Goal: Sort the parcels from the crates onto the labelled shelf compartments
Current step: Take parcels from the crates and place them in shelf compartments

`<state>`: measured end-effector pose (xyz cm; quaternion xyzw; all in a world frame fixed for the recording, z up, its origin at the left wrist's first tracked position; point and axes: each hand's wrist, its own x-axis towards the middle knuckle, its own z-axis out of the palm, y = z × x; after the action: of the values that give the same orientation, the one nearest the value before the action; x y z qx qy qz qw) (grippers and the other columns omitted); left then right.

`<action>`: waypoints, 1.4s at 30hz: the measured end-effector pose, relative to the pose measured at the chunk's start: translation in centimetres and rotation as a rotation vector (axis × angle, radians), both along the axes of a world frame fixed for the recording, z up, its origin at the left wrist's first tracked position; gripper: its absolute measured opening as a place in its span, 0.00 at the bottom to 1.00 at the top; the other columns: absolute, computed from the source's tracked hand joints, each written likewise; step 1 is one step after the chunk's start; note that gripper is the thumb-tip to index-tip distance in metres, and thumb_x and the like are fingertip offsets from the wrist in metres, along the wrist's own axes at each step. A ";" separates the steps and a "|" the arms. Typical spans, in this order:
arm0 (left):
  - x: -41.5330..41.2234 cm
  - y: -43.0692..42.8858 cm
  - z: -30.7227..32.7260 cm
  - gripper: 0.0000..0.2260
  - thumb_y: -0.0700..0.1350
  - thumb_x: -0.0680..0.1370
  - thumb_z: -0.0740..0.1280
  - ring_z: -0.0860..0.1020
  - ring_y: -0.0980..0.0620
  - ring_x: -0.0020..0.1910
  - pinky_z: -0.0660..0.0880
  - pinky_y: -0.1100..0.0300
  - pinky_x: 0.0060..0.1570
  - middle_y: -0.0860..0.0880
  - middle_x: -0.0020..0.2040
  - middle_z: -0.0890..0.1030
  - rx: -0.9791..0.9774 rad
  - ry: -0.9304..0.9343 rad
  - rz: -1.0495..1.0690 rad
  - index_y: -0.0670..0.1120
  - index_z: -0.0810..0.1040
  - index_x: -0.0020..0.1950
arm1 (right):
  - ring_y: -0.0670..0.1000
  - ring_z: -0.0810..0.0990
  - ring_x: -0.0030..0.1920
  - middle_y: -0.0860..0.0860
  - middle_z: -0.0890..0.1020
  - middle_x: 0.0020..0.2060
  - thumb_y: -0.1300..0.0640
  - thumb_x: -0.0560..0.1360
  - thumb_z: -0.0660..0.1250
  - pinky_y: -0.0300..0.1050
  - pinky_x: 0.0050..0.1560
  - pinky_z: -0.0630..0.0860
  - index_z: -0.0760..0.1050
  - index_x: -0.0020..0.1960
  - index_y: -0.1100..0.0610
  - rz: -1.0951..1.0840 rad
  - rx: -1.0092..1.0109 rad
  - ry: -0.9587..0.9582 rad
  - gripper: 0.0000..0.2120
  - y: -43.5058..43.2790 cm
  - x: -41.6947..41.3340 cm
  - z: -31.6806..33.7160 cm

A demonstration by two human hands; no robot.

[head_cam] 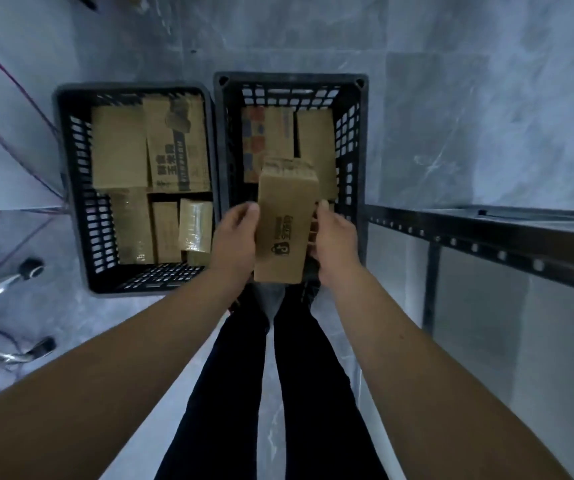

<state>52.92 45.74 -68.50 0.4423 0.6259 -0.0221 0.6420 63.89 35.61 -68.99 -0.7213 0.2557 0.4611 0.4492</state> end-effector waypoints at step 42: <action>-2.6 12.5 68.5 0.12 0.49 0.85 0.65 0.85 0.46 0.57 0.81 0.49 0.55 0.44 0.54 0.87 0.600 -1.051 -0.061 0.46 0.83 0.64 | 0.54 0.86 0.52 0.56 0.88 0.52 0.65 0.81 0.67 0.47 0.52 0.80 0.84 0.55 0.59 -0.002 0.962 -0.987 0.07 7.1 -0.7 70.2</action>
<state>50.28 58.28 -0.03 0.5735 0.1911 0.3582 0.7115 63.17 42.75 1.16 -0.5670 -0.2110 0.1405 0.7838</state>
